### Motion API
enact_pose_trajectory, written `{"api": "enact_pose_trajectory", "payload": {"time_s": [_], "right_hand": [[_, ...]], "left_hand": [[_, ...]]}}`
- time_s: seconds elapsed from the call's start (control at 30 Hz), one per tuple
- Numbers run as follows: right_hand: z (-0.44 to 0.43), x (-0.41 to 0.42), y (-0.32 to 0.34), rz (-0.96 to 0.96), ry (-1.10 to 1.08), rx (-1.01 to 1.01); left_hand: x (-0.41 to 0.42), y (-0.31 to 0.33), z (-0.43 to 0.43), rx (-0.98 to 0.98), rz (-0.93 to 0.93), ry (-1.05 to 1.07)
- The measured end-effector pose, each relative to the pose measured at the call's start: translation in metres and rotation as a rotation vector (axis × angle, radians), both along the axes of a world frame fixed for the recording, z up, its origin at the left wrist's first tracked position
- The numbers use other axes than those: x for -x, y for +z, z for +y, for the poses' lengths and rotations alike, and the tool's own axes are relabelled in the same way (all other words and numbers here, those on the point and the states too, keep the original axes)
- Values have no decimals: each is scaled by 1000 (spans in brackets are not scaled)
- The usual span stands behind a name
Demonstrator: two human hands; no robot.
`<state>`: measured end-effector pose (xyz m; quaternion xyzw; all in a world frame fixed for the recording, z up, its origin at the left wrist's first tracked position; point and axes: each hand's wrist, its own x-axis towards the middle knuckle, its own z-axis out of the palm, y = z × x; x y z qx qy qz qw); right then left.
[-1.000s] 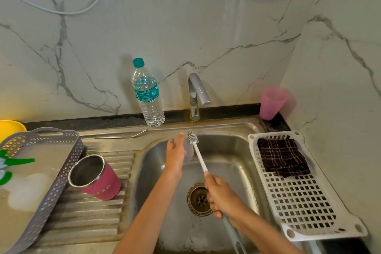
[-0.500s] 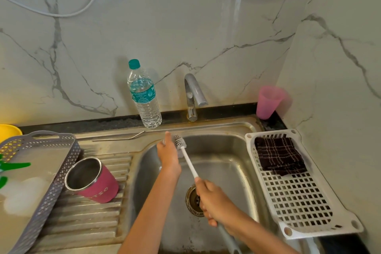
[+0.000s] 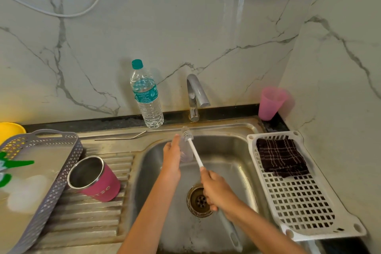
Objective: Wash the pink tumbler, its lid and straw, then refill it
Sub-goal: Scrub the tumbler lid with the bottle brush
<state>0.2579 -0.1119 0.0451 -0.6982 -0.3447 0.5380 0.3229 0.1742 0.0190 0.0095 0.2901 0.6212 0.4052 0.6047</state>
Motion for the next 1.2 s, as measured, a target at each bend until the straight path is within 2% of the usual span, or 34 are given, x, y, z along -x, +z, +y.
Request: {"api": "enact_pose_trajectory", "payload": {"time_s": [0.1,0.3,0.47,0.63,0.8,0.93,1.2], "right_hand": [[10,-4,2,11,-28,-3],[-20,6,9,-30,92,-15],[-7,-6,10,42,-10,-24],[-23,9,1,-214,139,-77],[-9,2,-9,-184,86,-47],[-15,10,-25,-442,153,-112],[-14,-5,-25,-493,128,-155]], "left_hand": [[-7,6,-7,-23,-11,-16],[-7,16,-2,-46,-46,138],[-8,13,-5,-4,-23,-39],[-5,15,6,27,-109,148],[-3,2,-3,97,-179,52],[5,11,6,124,-273,184],[-10,13,-1,142,-207,61]]}}
